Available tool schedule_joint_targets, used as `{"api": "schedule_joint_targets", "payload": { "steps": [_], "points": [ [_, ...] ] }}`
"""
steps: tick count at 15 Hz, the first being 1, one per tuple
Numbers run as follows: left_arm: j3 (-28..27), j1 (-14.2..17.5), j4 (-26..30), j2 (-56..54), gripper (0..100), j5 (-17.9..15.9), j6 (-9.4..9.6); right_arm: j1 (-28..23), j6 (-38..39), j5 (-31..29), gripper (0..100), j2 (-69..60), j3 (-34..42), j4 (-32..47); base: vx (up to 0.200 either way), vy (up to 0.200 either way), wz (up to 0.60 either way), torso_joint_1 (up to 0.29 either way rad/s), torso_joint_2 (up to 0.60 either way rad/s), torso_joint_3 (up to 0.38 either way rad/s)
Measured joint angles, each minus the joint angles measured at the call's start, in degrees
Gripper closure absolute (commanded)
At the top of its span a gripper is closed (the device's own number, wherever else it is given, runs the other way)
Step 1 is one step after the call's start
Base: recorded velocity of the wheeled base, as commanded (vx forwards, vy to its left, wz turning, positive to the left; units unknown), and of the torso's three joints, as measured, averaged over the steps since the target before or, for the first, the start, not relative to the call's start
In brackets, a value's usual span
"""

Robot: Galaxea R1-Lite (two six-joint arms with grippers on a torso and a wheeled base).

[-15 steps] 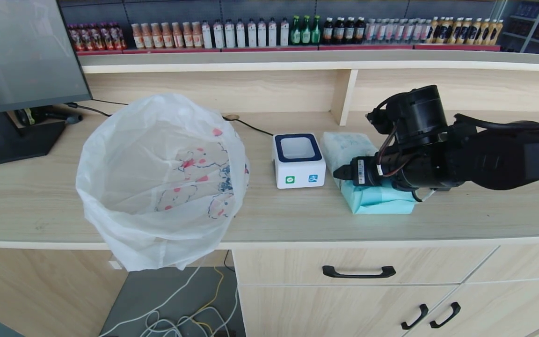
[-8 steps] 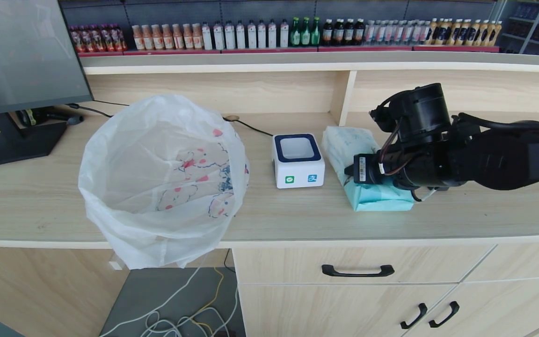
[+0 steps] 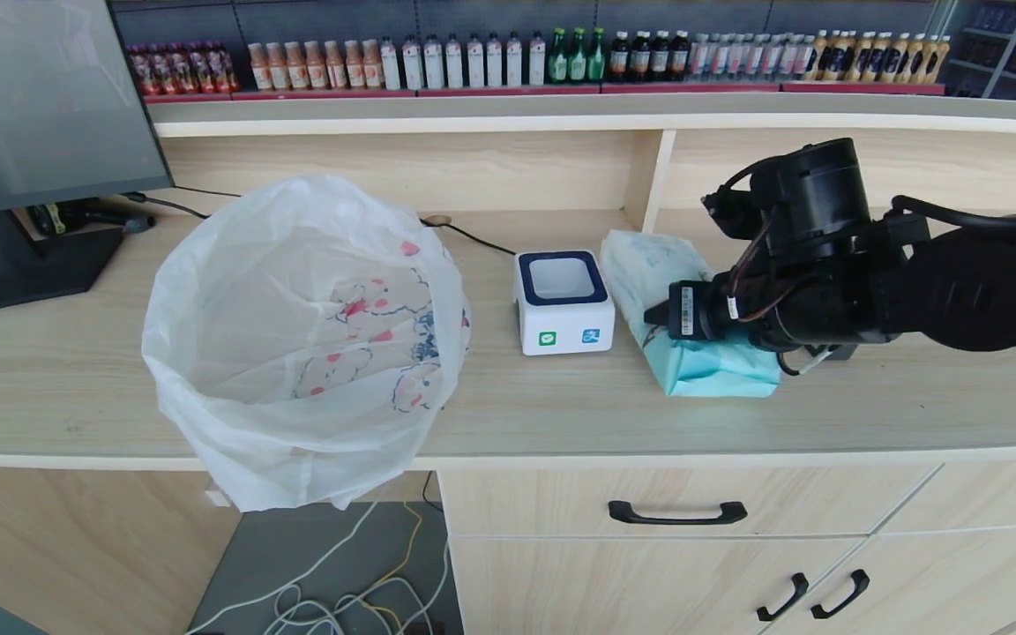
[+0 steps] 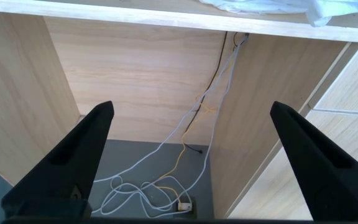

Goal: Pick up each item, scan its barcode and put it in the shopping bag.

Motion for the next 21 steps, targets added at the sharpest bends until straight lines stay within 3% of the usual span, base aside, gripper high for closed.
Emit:
{"api": "schedule_joint_targets", "payload": {
  "steps": [5,10,15,21],
  "points": [
    [0.0,0.02,0.0,0.0,0,0.0,0.0,0.11,1.43,1.69,100,-5.1,1.44,-5.74,0.0,0.0,0.0,0.0,0.0,0.0],
    [0.0,0.05,0.0,0.0,0,0.0,0.0,2.04,2.74,1.23,100,-12.79,5.55,-6.66,0.0,0.0,0.0,0.0,0.0,0.0],
    [0.0,0.02,0.0,0.0,0,0.0,0.0,3.69,2.93,0.46,100,-24.37,16.15,-8.14,0.0,0.0,0.0,0.0,0.0,0.0],
    [0.0,0.02,0.0,0.0,0,0.0,0.0,3.88,2.63,0.41,100,-34.49,28.83,-16.35,0.0,0.0,0.0,0.0,0.0,0.0]
  ]
}}
